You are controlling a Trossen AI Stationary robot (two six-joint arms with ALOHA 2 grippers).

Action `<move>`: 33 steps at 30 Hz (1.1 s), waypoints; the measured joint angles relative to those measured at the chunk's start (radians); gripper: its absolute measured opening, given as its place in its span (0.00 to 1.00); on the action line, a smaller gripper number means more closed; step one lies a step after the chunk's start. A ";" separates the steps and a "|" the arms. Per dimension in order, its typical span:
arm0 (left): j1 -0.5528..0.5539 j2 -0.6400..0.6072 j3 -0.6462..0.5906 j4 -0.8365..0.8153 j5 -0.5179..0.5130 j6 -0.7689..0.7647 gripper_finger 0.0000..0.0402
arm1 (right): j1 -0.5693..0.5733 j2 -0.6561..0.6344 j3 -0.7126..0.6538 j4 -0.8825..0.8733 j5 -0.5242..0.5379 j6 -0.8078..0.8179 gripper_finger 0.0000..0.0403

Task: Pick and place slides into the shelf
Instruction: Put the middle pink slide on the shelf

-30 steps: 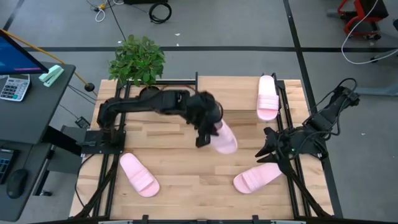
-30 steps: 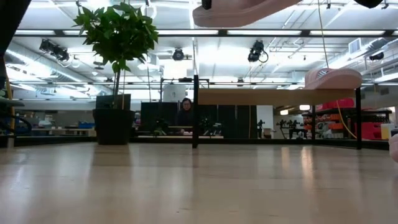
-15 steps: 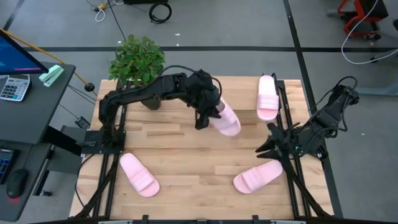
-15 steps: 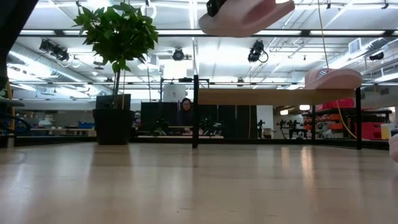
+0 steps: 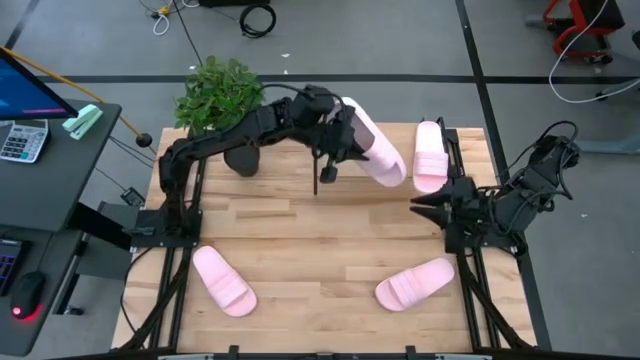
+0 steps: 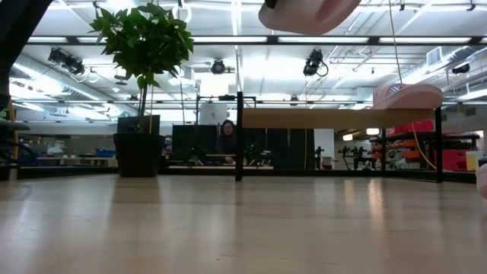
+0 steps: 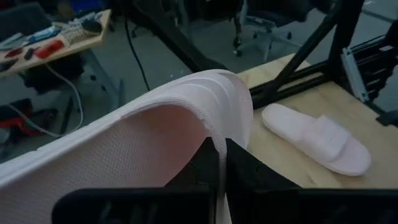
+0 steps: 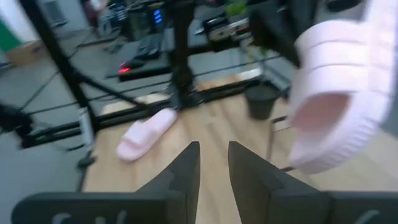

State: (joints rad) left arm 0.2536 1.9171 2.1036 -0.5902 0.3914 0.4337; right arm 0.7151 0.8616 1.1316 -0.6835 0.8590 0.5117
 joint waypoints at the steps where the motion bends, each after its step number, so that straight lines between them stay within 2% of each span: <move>1: 0.007 0.000 0.000 -0.002 0.020 0.003 0.03 | -0.003 0.000 0.000 0.000 0.023 -0.007 0.22; 7: 0.045 0.000 0.000 -0.100 0.127 0.035 0.03 | -0.062 0.001 0.000 0.000 0.100 -0.011 0.22; 13: 0.048 0.000 0.000 -0.135 0.213 0.066 0.03 | -0.175 0.028 0.000 0.000 0.105 -0.018 0.22; 22: 0.042 0.081 0.000 -0.241 0.212 0.192 0.03 | -0.268 0.066 0.000 0.075 -0.005 -0.145 0.23; 26: 0.047 0.101 0.007 -0.242 0.212 0.227 0.03 | -0.284 0.075 0.000 0.089 -0.022 -0.127 0.23; 31: 0.045 0.099 0.052 -0.159 0.211 0.267 0.03 | -0.283 0.082 0.000 0.087 -0.023 -0.098 0.23; 33: 0.045 0.099 0.059 -0.092 0.180 0.270 0.03 | -0.283 0.086 0.000 0.090 -0.022 -0.087 0.23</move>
State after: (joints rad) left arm 0.2981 2.0161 2.1622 -0.6818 0.5714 0.7037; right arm 0.4320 0.9478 1.1313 -0.5937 0.8368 0.4249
